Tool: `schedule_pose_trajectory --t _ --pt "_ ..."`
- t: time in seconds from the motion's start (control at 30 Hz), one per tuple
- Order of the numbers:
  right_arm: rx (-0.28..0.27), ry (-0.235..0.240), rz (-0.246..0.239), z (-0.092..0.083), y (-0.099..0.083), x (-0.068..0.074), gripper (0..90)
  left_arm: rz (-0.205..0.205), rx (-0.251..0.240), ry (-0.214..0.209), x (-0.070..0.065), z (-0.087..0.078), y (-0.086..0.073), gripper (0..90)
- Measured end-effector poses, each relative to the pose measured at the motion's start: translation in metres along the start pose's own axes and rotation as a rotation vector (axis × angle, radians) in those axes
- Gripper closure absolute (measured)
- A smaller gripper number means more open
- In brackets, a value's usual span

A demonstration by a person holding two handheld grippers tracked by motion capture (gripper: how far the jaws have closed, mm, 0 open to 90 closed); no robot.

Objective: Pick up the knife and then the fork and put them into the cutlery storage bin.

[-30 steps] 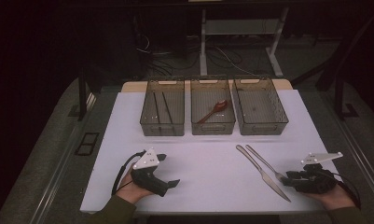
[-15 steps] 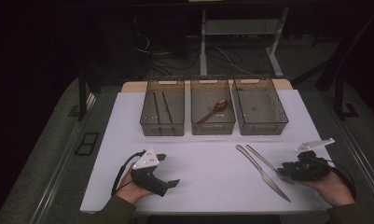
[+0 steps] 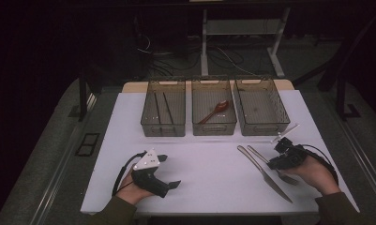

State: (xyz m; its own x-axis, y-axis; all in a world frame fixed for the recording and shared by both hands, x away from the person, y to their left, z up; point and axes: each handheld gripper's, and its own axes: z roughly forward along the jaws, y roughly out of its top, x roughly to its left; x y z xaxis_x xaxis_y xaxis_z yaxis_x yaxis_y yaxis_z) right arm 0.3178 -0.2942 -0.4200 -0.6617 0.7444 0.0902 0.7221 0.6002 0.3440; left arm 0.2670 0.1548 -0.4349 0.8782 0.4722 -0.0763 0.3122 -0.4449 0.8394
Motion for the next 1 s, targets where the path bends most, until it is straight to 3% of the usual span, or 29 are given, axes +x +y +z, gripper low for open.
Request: schedule_pose_trajectory --t 0.17,0.43,0.77,1.0 --pt "0.064 -0.04 -0.02 0.006 0.007 0.003 79.9 0.001 0.0 -0.002 0.0 0.0 0.0 0.0" --pt "0.11 -0.054 -0.017 0.008 0.013 0.005 81.5 0.005 0.003 -0.003 -0.001 0.001 0.0 0.0" --pt "0.085 -0.066 0.002 0.007 0.01 0.007 84.0 0.009 0.008 -0.005 0.0 0.001 0.0 0.0" --pt "0.013 -0.046 0.018 0.001 0.0 0.0 84.0 0.009 0.003 -0.006 0.001 0.001 0.0 0.0"
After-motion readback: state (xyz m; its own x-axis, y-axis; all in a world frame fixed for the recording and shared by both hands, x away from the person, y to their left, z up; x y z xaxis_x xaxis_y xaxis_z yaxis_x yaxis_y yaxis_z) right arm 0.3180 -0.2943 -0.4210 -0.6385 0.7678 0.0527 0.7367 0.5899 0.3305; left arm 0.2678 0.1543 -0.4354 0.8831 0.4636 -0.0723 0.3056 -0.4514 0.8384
